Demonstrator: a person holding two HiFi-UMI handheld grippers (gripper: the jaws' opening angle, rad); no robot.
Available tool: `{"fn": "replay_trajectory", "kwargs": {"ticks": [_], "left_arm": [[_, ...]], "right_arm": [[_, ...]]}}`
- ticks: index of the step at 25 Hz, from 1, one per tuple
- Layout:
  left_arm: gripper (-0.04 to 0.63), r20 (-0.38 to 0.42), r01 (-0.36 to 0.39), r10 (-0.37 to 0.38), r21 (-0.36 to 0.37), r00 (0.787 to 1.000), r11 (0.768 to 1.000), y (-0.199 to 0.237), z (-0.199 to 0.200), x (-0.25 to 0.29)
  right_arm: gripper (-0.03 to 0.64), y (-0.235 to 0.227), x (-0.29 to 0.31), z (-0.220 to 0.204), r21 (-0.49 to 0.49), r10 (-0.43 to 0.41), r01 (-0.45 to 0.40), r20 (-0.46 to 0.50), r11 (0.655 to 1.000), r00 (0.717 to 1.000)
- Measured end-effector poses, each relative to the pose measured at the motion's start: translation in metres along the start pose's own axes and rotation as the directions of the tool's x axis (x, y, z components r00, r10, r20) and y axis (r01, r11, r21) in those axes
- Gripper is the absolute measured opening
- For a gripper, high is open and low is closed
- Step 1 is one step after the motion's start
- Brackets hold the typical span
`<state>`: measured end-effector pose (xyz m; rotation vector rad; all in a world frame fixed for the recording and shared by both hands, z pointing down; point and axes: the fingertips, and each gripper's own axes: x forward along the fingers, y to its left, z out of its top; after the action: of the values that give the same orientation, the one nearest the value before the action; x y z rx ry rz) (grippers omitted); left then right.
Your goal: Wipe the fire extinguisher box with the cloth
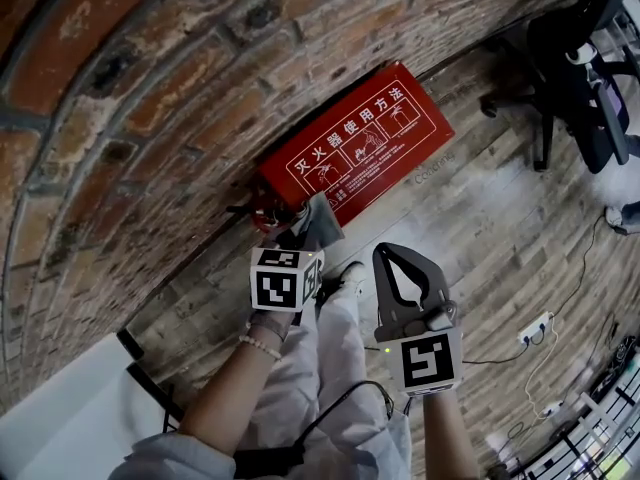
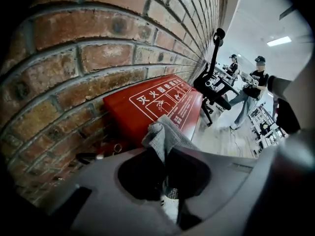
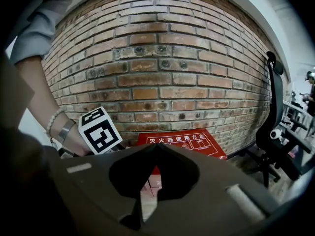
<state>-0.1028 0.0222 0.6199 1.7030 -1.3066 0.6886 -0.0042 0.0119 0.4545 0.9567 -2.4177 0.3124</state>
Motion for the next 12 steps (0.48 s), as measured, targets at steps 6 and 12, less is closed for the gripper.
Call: {"fn": "replay_trajectory", "kwargs": {"ticks": [6,12], "left_arm": [[0.014,0.001,-0.006,0.007,-0.036,1.000,0.999,0.009,-0.014,-0.005],[0.012,0.018,-0.001,0.001,-0.023,1.000,1.000,0.007,-0.012,-0.012]], "right_arm": [[0.007,0.004,0.003,0.002,0.000,0.006,-0.006,0.002,1.000,1.000],[0.007,0.003,0.001,0.005,-0.007,-0.001,0.001,-0.001,1.000,1.000]]}}
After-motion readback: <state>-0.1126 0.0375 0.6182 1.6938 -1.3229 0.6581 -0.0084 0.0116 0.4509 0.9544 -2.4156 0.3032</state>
